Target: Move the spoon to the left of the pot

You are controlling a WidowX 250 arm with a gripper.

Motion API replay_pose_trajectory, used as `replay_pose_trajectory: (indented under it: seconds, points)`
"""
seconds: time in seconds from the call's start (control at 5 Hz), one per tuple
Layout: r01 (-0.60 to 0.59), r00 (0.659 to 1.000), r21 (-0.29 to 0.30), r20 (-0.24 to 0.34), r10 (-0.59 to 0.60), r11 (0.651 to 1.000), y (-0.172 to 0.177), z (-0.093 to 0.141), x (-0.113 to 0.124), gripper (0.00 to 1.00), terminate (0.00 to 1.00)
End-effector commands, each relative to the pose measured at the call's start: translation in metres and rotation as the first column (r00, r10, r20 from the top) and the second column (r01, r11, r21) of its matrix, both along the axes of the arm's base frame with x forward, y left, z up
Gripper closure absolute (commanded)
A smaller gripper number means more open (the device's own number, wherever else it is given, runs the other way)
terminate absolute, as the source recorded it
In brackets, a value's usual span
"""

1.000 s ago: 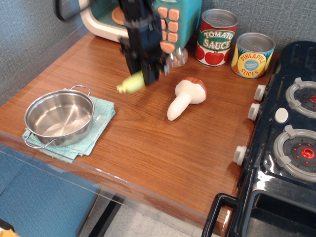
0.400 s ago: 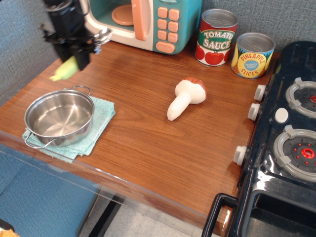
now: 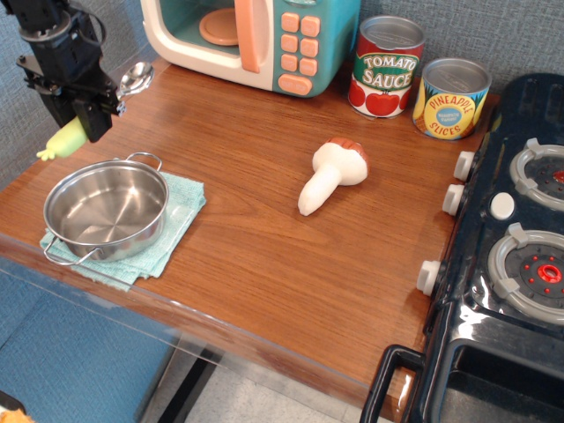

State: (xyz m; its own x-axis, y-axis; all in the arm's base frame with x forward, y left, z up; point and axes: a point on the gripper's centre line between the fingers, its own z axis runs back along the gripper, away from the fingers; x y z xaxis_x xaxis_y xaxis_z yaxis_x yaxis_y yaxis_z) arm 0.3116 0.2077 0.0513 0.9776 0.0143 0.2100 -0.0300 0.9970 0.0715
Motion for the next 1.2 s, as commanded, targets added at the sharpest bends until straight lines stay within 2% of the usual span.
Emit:
replay_pose_trajectory:
  seconds: [0.0,0.4,0.6,0.8,1.0]
  points:
    - [0.005,1.000,0.103,-0.009,-0.004,0.995,0.016,0.003,-0.008,1.00,0.00]
    - [-0.016,0.997,0.120,-0.069,0.024,0.993,0.024,-0.010,-0.007,1.00,0.00]
    - [-0.012,0.996,0.119,-0.087,0.023,0.993,0.024,-0.010,-0.006,0.00,0.00]
    - [0.003,0.999,0.065,-0.032,-0.001,0.998,0.020,0.009,-0.010,0.00,0.00]
    - [-0.011,1.000,0.052,0.024,0.010,0.999,0.019,0.038,-0.019,0.00,0.00]
